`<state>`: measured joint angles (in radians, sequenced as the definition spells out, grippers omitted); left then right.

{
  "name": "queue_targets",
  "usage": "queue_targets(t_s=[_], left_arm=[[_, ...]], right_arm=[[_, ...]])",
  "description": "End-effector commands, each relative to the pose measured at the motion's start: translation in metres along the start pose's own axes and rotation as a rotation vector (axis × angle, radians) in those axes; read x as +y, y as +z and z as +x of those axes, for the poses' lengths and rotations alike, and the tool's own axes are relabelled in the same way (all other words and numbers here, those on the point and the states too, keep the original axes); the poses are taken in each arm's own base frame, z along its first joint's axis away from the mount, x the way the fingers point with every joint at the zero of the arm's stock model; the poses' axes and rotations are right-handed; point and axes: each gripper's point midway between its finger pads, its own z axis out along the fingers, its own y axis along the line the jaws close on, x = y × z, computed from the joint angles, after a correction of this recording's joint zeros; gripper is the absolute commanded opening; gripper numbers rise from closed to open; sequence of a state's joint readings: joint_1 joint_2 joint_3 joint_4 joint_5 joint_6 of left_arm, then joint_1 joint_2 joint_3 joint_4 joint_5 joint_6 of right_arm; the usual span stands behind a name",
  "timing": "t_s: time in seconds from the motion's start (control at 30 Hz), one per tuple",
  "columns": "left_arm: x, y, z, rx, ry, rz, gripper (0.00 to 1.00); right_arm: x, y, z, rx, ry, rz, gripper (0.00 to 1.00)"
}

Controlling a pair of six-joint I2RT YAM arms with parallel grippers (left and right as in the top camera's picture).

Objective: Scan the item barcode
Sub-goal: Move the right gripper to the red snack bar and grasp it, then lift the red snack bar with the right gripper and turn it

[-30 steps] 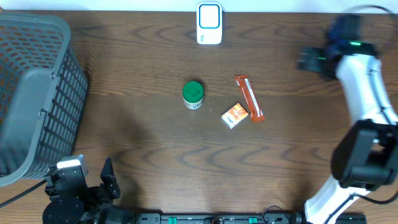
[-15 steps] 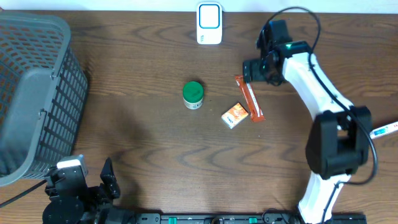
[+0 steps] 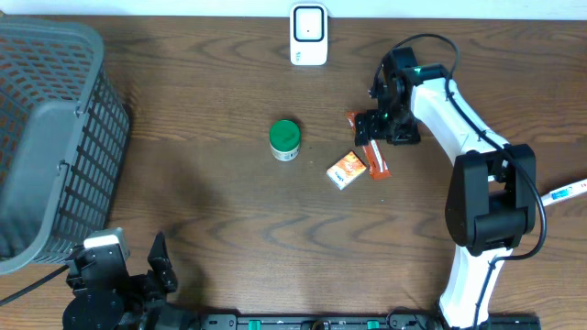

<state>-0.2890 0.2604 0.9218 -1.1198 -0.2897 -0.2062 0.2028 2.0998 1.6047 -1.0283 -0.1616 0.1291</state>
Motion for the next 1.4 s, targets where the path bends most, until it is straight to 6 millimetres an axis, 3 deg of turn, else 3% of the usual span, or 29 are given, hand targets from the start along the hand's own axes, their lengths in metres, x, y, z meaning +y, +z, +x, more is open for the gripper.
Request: queue_targets(t_s=[0.0, 0.13, 0.4, 0.53, 0.6, 0.97, 1.0, 1.07, 1.37], left_arm=[[-0.001, 0.002, 0.002, 0.012, 0.001, -0.001, 0.85], [-0.001, 0.002, 0.002, 0.012, 0.001, -0.001, 0.85], [-0.001, 0.002, 0.002, 0.012, 0.001, -0.001, 0.85], [-0.001, 0.002, 0.002, 0.012, 0.001, -0.001, 0.85], [-0.001, 0.002, 0.002, 0.012, 0.001, -0.001, 0.85], [-0.001, 0.002, 0.002, 0.012, 0.001, -0.001, 0.85], [-0.001, 0.002, 0.002, 0.012, 0.001, -0.001, 0.85], [-0.001, 0.002, 0.002, 0.012, 0.001, -0.001, 0.85], [-0.001, 0.002, 0.002, 0.012, 0.001, -0.001, 0.86]], right_arm=[[-0.008, 0.009, 0.013, 0.035, -0.014, -0.008, 0.88], [-0.018, 0.029, 0.021, 0.036, 0.001, -0.009, 0.89], [-0.016, 0.058, 0.027, 0.002, 0.036, -0.052, 0.89], [-0.017, 0.062, 0.028, -0.004, 0.033, -0.053, 0.73], [-0.019, 0.065, 0.034, 0.008, 0.035, -0.043, 0.61], [-0.026, 0.091, 0.068, 0.065, 0.044, -0.036, 0.41], [-0.026, 0.091, 0.069, 0.068, 0.037, -0.036, 0.35], [-0.026, 0.091, 0.070, 0.069, 0.026, -0.037, 0.25], [-0.031, 0.088, 0.063, 0.048, -0.051, -0.006, 0.11]])
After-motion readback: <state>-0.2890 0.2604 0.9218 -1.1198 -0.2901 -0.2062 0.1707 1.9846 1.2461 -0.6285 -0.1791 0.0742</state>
